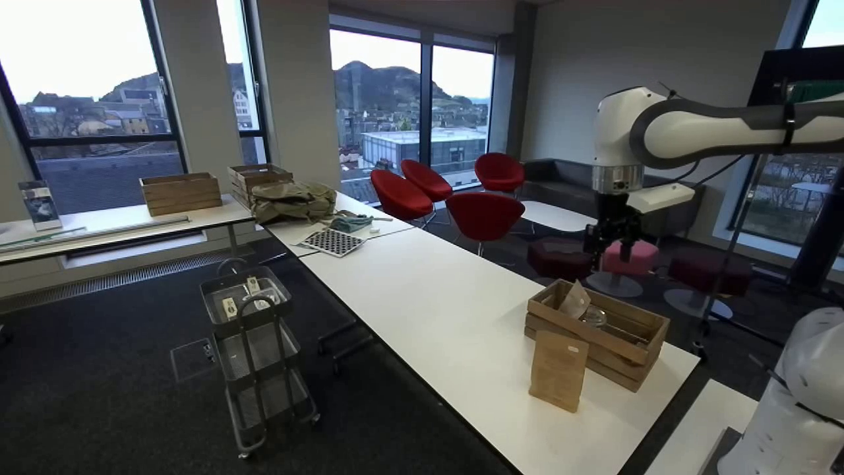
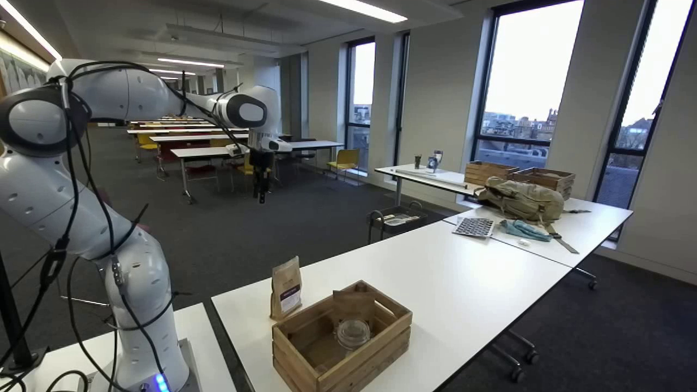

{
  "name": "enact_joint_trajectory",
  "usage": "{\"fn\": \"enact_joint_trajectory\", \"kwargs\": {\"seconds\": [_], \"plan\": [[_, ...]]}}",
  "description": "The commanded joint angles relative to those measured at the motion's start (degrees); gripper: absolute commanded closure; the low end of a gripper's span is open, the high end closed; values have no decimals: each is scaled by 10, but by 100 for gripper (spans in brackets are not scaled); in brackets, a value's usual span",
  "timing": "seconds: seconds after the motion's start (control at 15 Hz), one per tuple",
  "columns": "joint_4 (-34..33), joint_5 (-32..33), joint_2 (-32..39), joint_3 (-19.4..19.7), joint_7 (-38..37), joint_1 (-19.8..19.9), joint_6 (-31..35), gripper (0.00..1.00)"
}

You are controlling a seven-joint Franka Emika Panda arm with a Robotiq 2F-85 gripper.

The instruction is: Remove the packet from the box

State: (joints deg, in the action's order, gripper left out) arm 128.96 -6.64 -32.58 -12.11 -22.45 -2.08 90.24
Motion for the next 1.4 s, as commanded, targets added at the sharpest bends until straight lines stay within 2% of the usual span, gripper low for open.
{"fn": "enact_joint_trajectory", "kwargs": {"seconds": [0.0,0.13,0.33,0.4,0.6,0.87,1.13,1.33], "plan": [[-24,1,54,16,-39,26,29,0],[-25,9,75,31,-62,46,42,0],[-19,0,95,79,-63,76,48,0],[-7,8,79,59,-57,58,45,0],[-7,8,89,70,-51,61,45,0],[-8,34,93,48,-75,60,63,0],[-36,76,158,57,-144,82,103,0],[-63,71,219,79,-185,88,116,0]]}}
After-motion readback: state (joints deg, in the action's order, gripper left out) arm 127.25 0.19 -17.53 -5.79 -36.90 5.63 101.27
